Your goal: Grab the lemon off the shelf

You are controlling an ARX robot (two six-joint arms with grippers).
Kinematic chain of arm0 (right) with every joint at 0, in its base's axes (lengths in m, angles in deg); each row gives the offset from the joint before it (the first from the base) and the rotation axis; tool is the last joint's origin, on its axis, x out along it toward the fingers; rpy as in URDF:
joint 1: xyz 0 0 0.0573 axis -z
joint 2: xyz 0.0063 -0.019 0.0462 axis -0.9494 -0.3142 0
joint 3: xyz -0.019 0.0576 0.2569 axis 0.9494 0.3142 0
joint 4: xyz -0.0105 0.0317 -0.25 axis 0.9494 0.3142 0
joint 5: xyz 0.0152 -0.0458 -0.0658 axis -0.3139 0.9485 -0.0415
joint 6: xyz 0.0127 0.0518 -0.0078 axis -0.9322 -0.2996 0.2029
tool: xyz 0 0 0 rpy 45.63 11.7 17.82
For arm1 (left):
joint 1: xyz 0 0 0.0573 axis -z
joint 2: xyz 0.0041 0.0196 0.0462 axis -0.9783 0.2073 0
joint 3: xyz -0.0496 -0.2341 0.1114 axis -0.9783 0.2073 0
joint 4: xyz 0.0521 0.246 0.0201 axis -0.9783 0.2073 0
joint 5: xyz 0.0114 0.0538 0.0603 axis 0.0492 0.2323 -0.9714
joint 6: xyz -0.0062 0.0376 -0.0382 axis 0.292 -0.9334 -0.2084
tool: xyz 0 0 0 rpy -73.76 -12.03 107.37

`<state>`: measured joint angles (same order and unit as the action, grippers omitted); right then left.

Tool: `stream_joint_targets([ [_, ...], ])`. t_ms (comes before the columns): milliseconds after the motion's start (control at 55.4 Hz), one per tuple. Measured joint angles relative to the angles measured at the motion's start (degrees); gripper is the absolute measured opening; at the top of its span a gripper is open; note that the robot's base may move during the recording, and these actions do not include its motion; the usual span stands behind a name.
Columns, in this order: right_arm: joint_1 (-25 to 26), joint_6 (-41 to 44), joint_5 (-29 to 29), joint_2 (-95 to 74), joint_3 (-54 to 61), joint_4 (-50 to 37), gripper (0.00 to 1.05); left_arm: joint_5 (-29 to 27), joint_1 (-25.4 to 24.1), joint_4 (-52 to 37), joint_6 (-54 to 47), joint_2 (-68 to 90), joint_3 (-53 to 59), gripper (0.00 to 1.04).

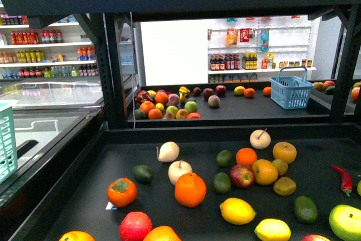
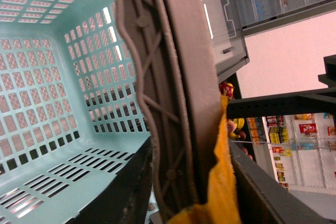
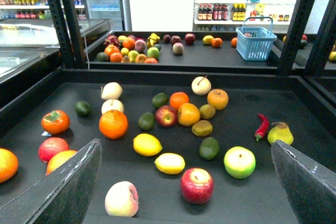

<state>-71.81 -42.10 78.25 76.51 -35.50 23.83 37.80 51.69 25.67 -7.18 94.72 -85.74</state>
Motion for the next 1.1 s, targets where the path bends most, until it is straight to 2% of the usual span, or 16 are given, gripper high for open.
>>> stream_joint_targets([
  [72,0.0,0.0,0.0,0.0,0.0,0.0,0.97,-0.02,0.0,-0.39,1.64,-0.15,0.02,0.29],
  [199,0.0,0.0,0.0,0.0,0.0,0.0,0.97,0.33,-0.55,-0.87,3.34,-1.11,1.29,0.22],
  [397,0.0,0.02,0.0,0.0,0.0,0.0,0.97,1.25,-0.04,-1.05,-0.42,-4.24,4.9,0.21],
  [523,0.0,0.02,0.0,0.0,0.0,0.0,0.97,3.04,2.67,-1.25,-6.75,-8.39,9.01,0.2],
  [668,0.0,0.02,0.0,0.0,0.0,0.0,0.97,5.4,7.17,-0.7,-9.97,-13.79,11.56,0.2],
  [812,0.0,0.0,0.0,0.0,0.0,0.0,0.97,8.22,13.73,1.05,-11.28,-19.21,12.52,0.18],
  [1101,0.0,0.0,0.0,0.0,0.0,0.0,0.97,6.36,28.28,1.01,-11.08,-20.81,14.36,0.17],
])
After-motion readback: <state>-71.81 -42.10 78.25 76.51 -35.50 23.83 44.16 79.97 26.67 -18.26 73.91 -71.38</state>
